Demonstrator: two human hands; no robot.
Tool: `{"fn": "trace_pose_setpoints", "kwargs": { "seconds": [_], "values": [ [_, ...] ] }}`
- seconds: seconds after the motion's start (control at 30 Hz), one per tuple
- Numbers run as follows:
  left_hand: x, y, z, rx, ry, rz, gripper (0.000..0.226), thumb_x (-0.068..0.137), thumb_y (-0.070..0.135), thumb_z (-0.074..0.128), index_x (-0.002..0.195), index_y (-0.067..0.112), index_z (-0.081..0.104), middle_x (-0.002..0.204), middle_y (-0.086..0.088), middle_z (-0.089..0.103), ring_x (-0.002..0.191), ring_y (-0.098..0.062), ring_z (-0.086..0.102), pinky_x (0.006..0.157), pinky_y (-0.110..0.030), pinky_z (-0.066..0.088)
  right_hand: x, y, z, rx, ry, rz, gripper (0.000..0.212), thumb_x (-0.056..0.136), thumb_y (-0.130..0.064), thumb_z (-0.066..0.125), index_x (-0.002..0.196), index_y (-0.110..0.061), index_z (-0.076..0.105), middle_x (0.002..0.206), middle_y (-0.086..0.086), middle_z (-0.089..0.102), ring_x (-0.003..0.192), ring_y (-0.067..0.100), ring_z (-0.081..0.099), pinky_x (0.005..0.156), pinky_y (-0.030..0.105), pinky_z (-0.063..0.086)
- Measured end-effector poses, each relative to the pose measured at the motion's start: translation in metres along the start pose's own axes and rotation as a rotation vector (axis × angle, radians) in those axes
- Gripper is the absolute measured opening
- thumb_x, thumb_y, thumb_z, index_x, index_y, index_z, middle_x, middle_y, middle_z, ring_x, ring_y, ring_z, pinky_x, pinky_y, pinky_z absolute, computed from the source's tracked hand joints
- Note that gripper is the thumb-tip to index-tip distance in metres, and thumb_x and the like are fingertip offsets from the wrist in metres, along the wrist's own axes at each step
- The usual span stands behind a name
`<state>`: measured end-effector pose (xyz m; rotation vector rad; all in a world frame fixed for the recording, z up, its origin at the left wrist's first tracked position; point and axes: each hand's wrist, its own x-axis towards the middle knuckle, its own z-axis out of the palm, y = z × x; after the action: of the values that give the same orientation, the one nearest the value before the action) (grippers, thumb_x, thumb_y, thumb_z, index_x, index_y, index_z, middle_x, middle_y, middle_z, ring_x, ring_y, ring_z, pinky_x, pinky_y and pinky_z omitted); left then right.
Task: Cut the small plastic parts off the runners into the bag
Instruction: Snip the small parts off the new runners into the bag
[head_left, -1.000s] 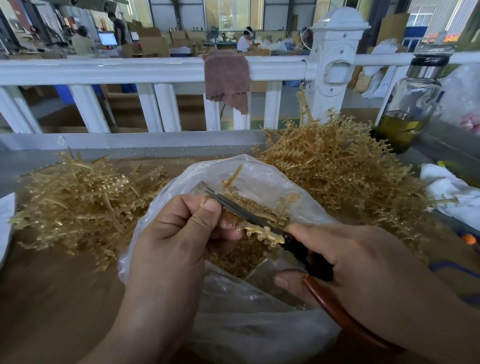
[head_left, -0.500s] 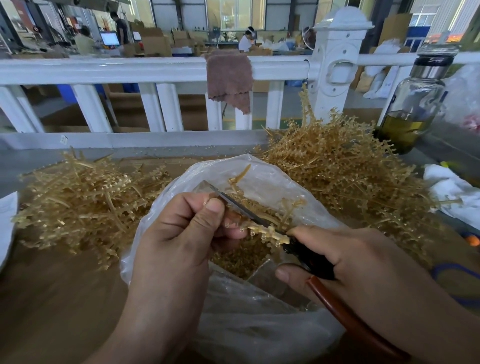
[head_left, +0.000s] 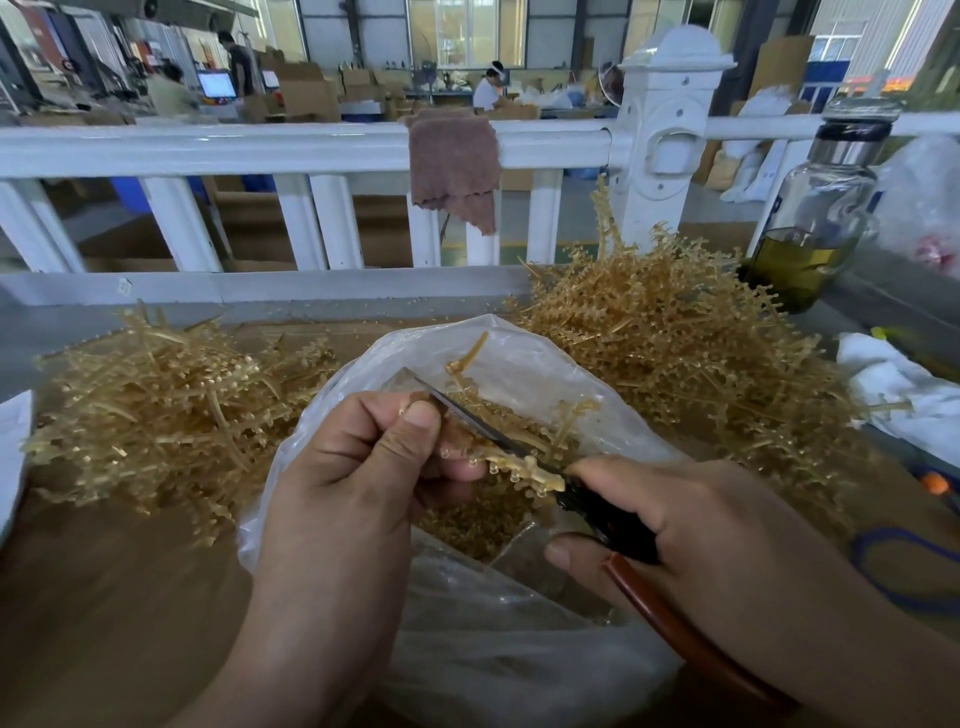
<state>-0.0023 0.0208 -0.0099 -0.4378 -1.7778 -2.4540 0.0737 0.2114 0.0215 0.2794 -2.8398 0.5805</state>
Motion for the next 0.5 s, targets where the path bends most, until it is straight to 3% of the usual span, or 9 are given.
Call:
{"fn": "trace_pose_setpoints", "kwargs": {
  "seconds": [0.1, 0.2, 0.23, 0.33, 0.37, 0.43, 0.47, 0.5],
  "values": [
    [0.005, 0.0, -0.002, -0.028, 0.055, 0.002, 0.016, 0.083, 0.033, 0.063, 0.071, 0.029, 0.072, 0.075, 0.0, 0.071, 0.066, -0.014, 0.069, 0.061, -0.025, 0.057, 0.0, 0.003, 0.003, 0.12, -0.007, 0.006, 0.053, 0.078, -0.078, 0.046, 0.096, -0.031, 0.063, 0.069, -0.011, 0.061, 0.061, 0.005, 0.059, 0.053, 0.019, 0.041],
    [0.006, 0.001, -0.001, -0.049, 0.076, 0.003, 0.016, 0.085, 0.032, 0.063, 0.073, 0.029, 0.073, 0.073, 0.002, 0.071, 0.067, -0.017, 0.072, 0.06, -0.025, 0.057, 0.002, 0.008, 0.004, 0.407, 0.123, 0.099, 0.05, 0.077, -0.082, 0.054, 0.109, -0.044, 0.063, 0.072, -0.009, 0.068, 0.056, 0.005, 0.065, 0.048, 0.018, 0.047],
    [0.006, 0.001, -0.001, -0.048, 0.075, 0.01, 0.017, 0.087, 0.032, 0.064, 0.074, 0.029, 0.073, 0.074, 0.0, 0.072, 0.069, -0.019, 0.073, 0.06, -0.025, 0.057, -0.001, 0.005, 0.005, 0.553, 0.137, 0.131, 0.052, 0.078, -0.081, 0.057, 0.113, -0.043, 0.063, 0.075, -0.005, 0.07, 0.058, 0.009, 0.069, 0.05, 0.021, 0.05],
    [0.001, 0.002, 0.004, -0.052, 0.071, 0.05, 0.015, 0.089, 0.028, 0.064, 0.075, 0.029, 0.071, 0.079, -0.006, 0.074, 0.075, -0.026, 0.076, 0.062, -0.027, 0.058, -0.002, -0.008, 0.011, 0.808, 0.167, 0.166, 0.062, 0.078, -0.077, 0.064, 0.124, -0.036, 0.061, 0.091, 0.007, 0.073, 0.077, 0.026, 0.074, 0.067, 0.051, 0.056],
    [-0.001, 0.002, 0.005, -0.045, 0.075, 0.062, 0.014, 0.086, 0.026, 0.063, 0.075, 0.029, 0.071, 0.08, -0.008, 0.074, 0.075, -0.027, 0.076, 0.061, -0.027, 0.058, 0.002, -0.014, 0.01, 0.858, 0.162, 0.191, 0.063, 0.077, -0.075, 0.067, 0.124, -0.034, 0.061, 0.093, 0.006, 0.074, 0.081, 0.024, 0.075, 0.072, 0.052, 0.057],
    [-0.005, 0.003, 0.011, -0.031, 0.066, 0.075, 0.013, 0.081, 0.021, 0.063, 0.074, 0.03, 0.071, 0.08, -0.01, 0.075, 0.072, -0.028, 0.076, 0.061, -0.027, 0.059, 0.012, -0.017, 0.007, 0.981, 0.124, 0.25, 0.061, 0.072, -0.064, 0.078, 0.112, -0.02, 0.065, 0.076, 0.0, 0.075, 0.069, 0.007, 0.073, 0.066, 0.029, 0.059],
    [-0.008, 0.005, 0.015, -0.027, 0.05, 0.078, 0.014, 0.078, 0.019, 0.064, 0.073, 0.03, 0.071, 0.078, -0.011, 0.075, 0.069, -0.028, 0.075, 0.06, -0.027, 0.059, 0.01, -0.017, 0.008, 1.036, 0.121, 0.278, 0.068, 0.056, -0.058, 0.091, 0.101, -0.015, 0.065, 0.061, -0.003, 0.072, 0.056, 0.001, 0.068, 0.057, 0.018, 0.054],
    [-0.011, 0.003, 0.017, -0.013, 0.03, 0.088, 0.014, 0.075, 0.016, 0.067, 0.072, 0.029, 0.071, 0.076, -0.011, 0.075, 0.067, -0.028, 0.075, 0.06, -0.028, 0.059, 0.013, -0.019, 0.004, 1.064, 0.093, 0.34, 0.083, 0.032, -0.059, 0.097, 0.091, -0.011, 0.063, 0.053, -0.003, 0.068, 0.049, 0.002, 0.065, 0.055, 0.016, 0.053]
  ]
}}
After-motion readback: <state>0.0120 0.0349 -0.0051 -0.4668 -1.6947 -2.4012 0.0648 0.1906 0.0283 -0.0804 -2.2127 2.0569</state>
